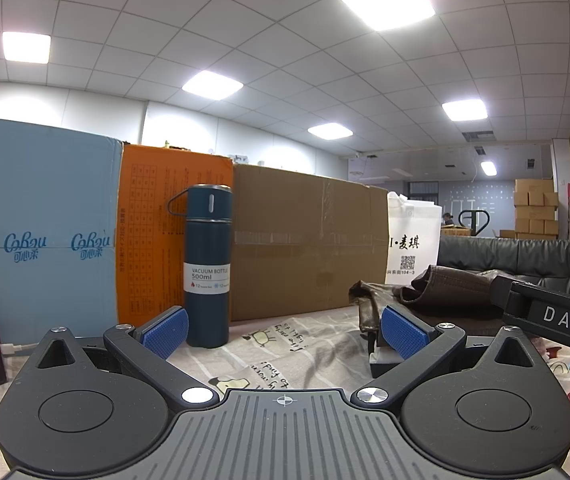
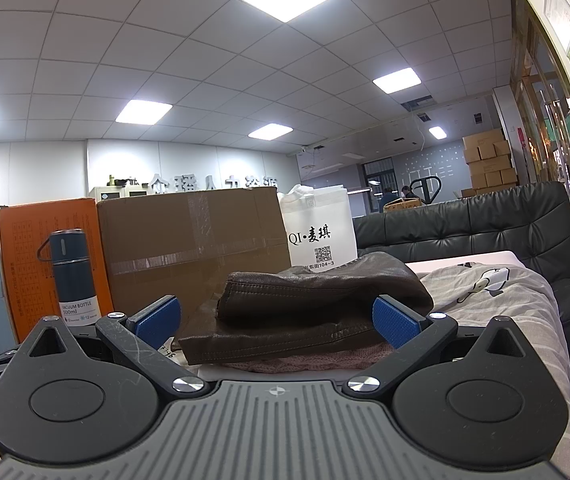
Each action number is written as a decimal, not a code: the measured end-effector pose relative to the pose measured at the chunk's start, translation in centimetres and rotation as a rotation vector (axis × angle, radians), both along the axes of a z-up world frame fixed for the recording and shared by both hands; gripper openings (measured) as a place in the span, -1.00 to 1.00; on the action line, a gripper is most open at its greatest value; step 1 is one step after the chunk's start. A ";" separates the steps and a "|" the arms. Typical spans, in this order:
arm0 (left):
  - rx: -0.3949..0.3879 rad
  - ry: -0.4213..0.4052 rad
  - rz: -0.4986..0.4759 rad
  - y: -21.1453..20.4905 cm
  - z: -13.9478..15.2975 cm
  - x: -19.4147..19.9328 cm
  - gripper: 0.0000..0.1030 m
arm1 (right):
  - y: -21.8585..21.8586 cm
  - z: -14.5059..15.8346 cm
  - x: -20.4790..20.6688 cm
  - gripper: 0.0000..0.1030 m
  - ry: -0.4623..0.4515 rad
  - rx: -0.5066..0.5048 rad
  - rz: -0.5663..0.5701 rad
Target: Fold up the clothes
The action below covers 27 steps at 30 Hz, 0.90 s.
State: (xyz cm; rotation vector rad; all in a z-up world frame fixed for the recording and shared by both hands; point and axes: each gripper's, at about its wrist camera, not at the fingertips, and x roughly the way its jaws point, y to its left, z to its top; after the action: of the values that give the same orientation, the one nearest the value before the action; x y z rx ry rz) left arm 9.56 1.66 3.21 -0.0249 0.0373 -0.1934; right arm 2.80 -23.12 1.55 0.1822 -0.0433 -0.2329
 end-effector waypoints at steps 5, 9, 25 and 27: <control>-0.001 0.001 0.000 0.0 0.0 0.1 1.00 | 0.0 0.0 0.0 1.00 -0.001 0.001 0.000; 0.000 0.001 -0.001 0.0 0.0 0.1 1.00 | 0.0 0.0 0.1 1.00 -0.001 0.002 0.000; 0.000 0.001 -0.001 0.0 0.0 0.0 1.00 | -0.1 -0.1 0.0 1.00 -0.002 0.008 -0.002; 0.000 0.001 -0.001 0.0 0.0 0.0 1.00 | -0.1 -0.1 0.0 1.00 -0.002 0.008 -0.002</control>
State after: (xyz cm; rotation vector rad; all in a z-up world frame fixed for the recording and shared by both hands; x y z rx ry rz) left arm 9.55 1.67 3.20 -0.0248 0.0384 -0.1944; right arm 2.78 -23.25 1.48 0.1905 -0.0446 -0.2353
